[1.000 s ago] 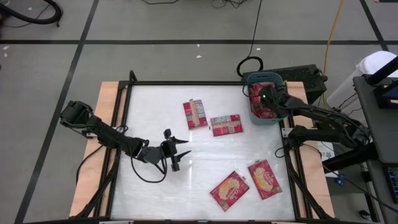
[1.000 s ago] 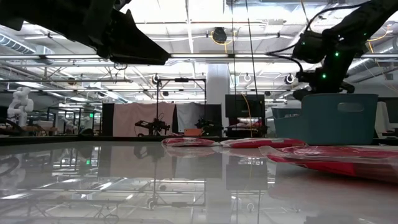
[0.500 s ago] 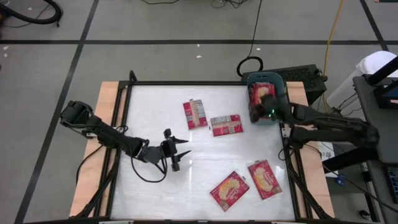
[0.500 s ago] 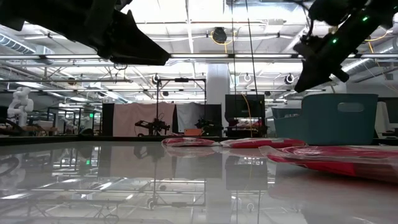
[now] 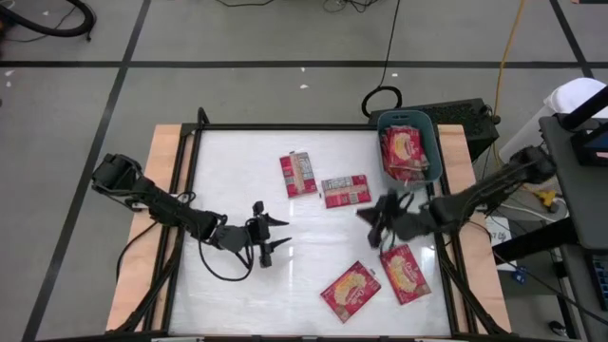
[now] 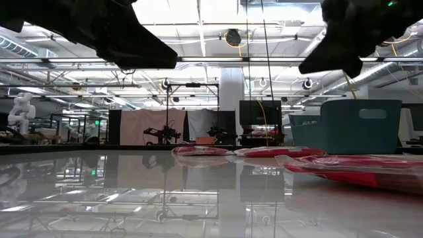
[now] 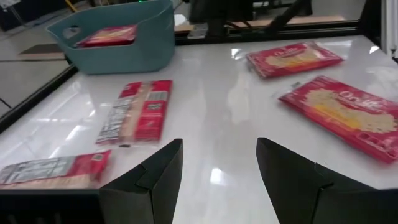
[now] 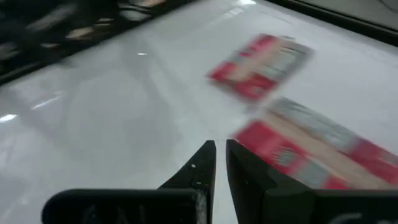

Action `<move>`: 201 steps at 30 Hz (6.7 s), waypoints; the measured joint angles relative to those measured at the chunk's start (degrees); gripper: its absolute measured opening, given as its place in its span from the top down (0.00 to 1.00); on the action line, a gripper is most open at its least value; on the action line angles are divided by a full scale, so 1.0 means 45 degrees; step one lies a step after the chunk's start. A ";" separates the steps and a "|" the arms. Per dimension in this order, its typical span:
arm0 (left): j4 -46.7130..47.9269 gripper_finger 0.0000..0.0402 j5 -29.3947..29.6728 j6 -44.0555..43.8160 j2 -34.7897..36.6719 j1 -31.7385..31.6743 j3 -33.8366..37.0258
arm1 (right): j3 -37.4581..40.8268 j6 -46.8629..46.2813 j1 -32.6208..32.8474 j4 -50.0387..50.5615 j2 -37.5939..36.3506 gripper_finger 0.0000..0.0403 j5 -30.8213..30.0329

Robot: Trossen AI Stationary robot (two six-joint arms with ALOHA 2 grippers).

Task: Sort popcorn bags into baskets
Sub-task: Put the red popcorn bag into the blue bin

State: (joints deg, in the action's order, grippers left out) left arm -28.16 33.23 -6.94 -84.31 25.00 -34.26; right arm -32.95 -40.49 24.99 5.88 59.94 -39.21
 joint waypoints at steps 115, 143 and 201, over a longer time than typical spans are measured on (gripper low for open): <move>-0.0062 0.49 -0.0958 -0.1328 -0.5871 -0.1775 -0.3013 | -0.3456 1.0373 0.1756 -0.2131 0.9593 0.59 0.0108; 0.4298 0.49 -0.2073 -0.2030 -0.3115 -0.1552 -0.3518 | -0.3429 1.6787 0.1477 -0.2301 0.7503 0.99 0.0338; 0.3177 0.96 -0.9397 -0.1184 0.1324 -0.4370 -0.1198 | -0.1685 1.3329 0.1811 -0.6210 0.6295 0.56 -0.2333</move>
State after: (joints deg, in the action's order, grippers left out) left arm -13.87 -9.05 -12.27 -78.36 5.33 -39.65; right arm -40.53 19.48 33.14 -22.06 88.27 -49.71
